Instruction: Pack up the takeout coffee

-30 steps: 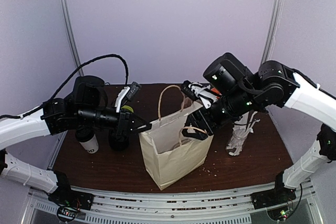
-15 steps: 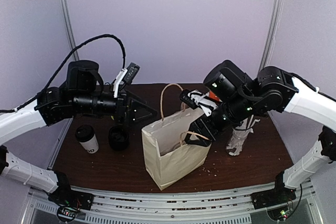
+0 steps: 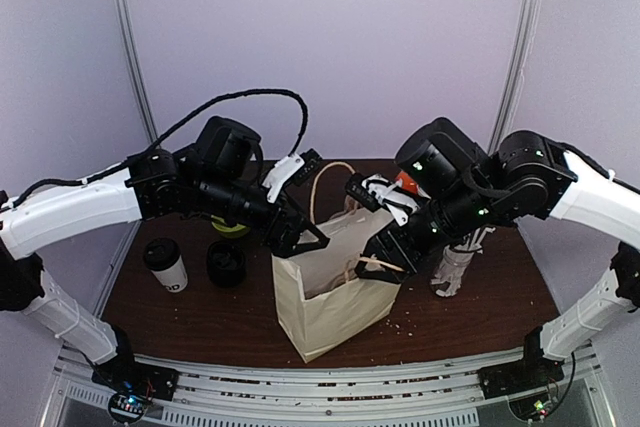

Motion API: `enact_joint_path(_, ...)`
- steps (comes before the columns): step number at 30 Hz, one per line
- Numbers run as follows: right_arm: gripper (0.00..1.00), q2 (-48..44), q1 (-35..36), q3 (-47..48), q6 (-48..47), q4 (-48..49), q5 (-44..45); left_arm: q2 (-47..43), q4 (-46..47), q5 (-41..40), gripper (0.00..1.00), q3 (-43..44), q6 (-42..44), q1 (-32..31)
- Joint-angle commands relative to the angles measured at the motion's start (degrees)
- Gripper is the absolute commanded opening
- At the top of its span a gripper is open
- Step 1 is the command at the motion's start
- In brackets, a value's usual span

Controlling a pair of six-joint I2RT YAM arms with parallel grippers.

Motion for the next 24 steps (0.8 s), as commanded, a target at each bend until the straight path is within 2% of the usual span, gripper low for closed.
enact_joint_path(1,0.56,-1.7,0.7,-1.4,0.2,0.2,-0.1,2.8,-3.7,-5.2,0.78,5.3,3.4,-1.2)
enact_joint_path(5,0.55,-2.2,1.1,-2.4,0.3,0.2,-0.4,4.1,-5.3,-8.5,0.55,7.5,4.2,-2.1)
enact_joint_path(7,0.55,-2.4,1.3,-2.9,0.4,0.3,-0.5,4.2,-5.4,-9.9,0.39,8.2,4.6,-2.5)
enact_joint_path(13,0.55,-3.3,1.8,-3.6,0.7,0.4,-0.6,5.1,-6.8,-11.8,0.17,10.0,6.6,-3.9)
enact_joint_path(16,0.58,-4.0,1.9,-3.7,1.0,0.8,0.0,5.6,-7.5,-12.2,0.00,10.9,7.7,-4.9)
enact_joint_path(24,0.69,-6.5,1.9,-0.9,2.1,1.7,2.9,3.4,-7.5,-16.7,0.00,11.8,8.7,-6.7)
